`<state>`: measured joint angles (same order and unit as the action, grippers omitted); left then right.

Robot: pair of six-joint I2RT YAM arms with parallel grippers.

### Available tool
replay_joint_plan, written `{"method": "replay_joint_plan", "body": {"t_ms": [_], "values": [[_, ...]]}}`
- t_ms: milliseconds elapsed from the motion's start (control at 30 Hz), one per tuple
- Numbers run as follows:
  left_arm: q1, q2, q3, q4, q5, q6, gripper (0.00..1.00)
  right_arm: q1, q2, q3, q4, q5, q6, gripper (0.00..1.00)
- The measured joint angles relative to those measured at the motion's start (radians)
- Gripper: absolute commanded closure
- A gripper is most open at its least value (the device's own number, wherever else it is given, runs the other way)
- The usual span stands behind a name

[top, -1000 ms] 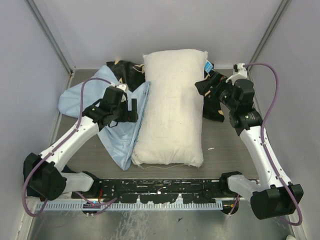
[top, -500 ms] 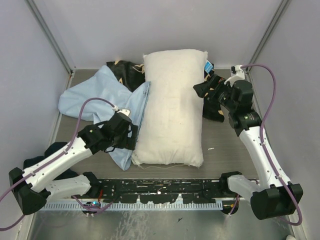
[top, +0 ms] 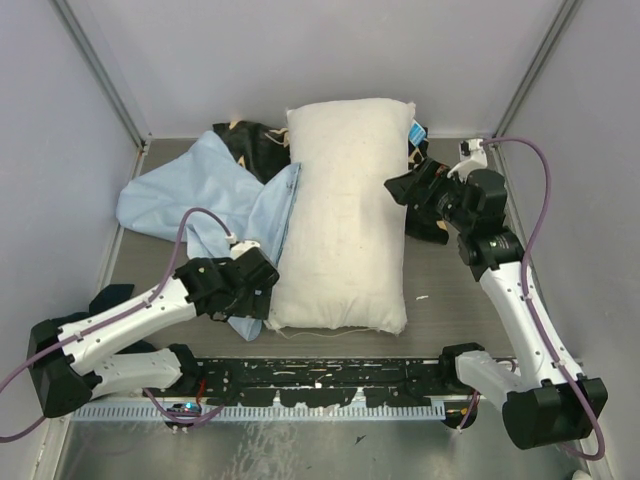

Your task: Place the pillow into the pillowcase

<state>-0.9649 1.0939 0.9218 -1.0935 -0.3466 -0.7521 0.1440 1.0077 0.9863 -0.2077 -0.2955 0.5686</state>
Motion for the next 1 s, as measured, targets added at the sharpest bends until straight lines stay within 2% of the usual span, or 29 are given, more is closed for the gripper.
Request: {"method": "replay_joint_plan", "body": {"t_ms": [133, 433, 600, 800, 1000], "values": [[0.0, 0.002, -0.013, 0.018, -0.014, -0.033, 0.02, 0.034, -0.001, -0.003, -0.015, -0.011, 0.004, 0.0], [0.0, 0.018, 0.018, 0.07, -0.035, -0.047, 0.02, 0.241, 0.011, 0.013, -0.207, 0.055, -0.016, 0.0], [0.006, 0.012, 0.027, 0.082, -0.043, -0.045, 0.02, 0.369, -0.054, -0.023, -0.328, 0.111, -0.008, 0.0], [0.076, -0.023, 0.027, 0.089, -0.031, -0.023, 0.02, 0.545, -0.154, -0.062, -0.454, 0.216, 0.048, 0.0], [0.098, -0.042, 0.028, 0.095, -0.018, -0.003, 0.02, 0.64, -0.057, -0.097, -0.483, 0.329, 0.099, 0.0]]}}
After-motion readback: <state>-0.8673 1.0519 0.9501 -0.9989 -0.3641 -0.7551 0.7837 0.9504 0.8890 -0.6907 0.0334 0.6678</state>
